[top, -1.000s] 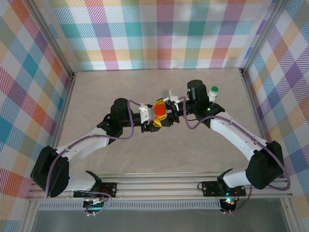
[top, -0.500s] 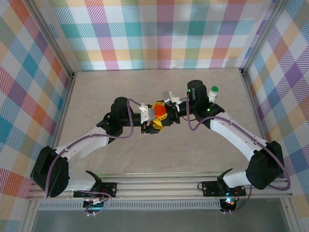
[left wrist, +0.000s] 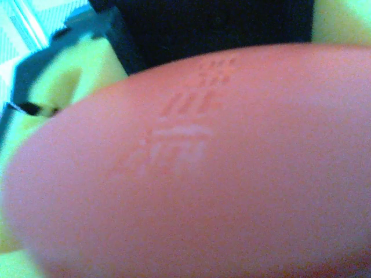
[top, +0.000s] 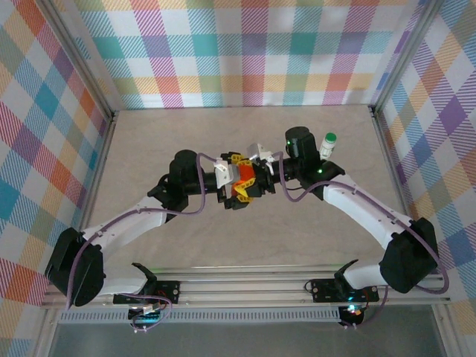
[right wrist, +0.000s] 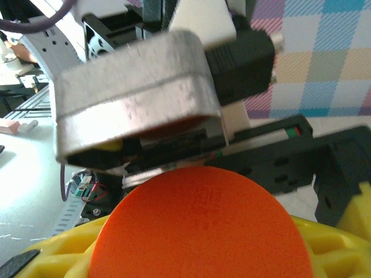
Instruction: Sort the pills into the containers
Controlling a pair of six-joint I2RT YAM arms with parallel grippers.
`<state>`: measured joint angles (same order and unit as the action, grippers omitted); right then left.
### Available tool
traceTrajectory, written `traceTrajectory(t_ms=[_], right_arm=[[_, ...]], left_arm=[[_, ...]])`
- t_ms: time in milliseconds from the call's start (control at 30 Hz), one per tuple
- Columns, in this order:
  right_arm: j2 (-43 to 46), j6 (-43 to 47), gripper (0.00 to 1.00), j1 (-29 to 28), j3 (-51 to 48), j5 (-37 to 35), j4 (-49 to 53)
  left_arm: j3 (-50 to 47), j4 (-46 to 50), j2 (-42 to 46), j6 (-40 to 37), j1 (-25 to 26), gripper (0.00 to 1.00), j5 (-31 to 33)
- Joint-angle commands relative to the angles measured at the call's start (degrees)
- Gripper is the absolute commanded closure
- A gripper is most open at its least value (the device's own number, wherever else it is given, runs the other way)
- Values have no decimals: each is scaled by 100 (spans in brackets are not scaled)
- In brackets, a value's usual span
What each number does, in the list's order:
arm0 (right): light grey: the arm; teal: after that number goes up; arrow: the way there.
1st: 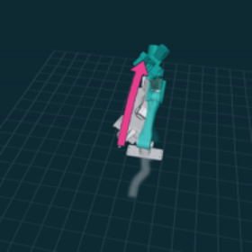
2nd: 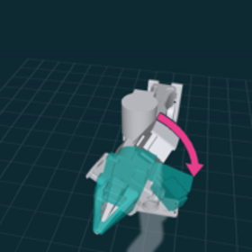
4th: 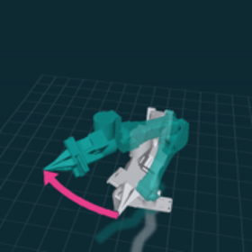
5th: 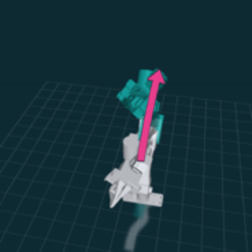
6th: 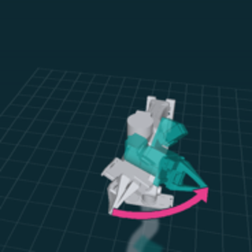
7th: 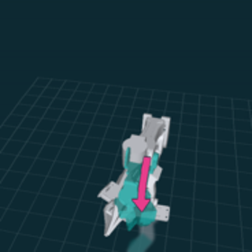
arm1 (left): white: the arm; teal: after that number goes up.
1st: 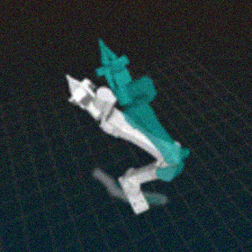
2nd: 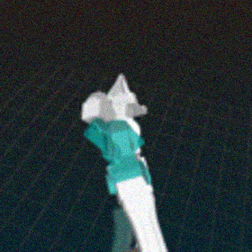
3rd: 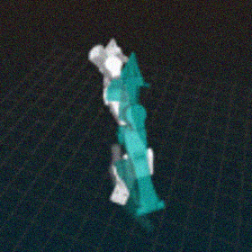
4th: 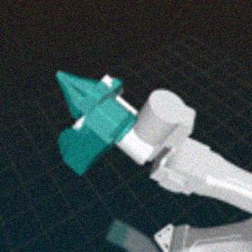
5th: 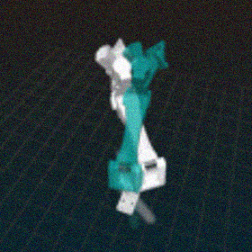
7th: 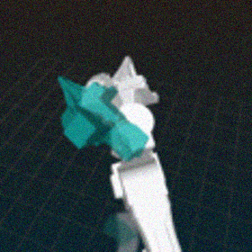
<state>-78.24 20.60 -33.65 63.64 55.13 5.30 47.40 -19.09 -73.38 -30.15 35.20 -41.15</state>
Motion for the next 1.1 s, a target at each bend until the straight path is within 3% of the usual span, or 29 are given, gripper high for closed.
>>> traceTrajectory(t_ms=[0,233,333,467,567,733,1067], right_arm=[[298,200,81,139,106,-369,199],[228,-107,83,532,282,-1568,-182],[-239,-249,82,580,568,-2601,-401],[-1212,-392,82,620,1141,-3936,-747],[-2084,-473,82,717,1632,-4695,-1106],[-3539,-539,82,926,2675,-5260,-1428],[-5474,-1341,81,1350,4471,-5517,-1380]], left_arm=[[-161,-76,262,-85,22,0,259],[-841,-1119,550,429,10,0,1347],[-1181,-1709,753,963,13,0,2281],[-1566,-2203,1086,2115,22,0,3988],[-1607,-1791,1348,2884,22,0,5233],[-1281,-411,1414,3909,-13,0,6981],[-1391,-262,1287,4419,-223,0,7040]])
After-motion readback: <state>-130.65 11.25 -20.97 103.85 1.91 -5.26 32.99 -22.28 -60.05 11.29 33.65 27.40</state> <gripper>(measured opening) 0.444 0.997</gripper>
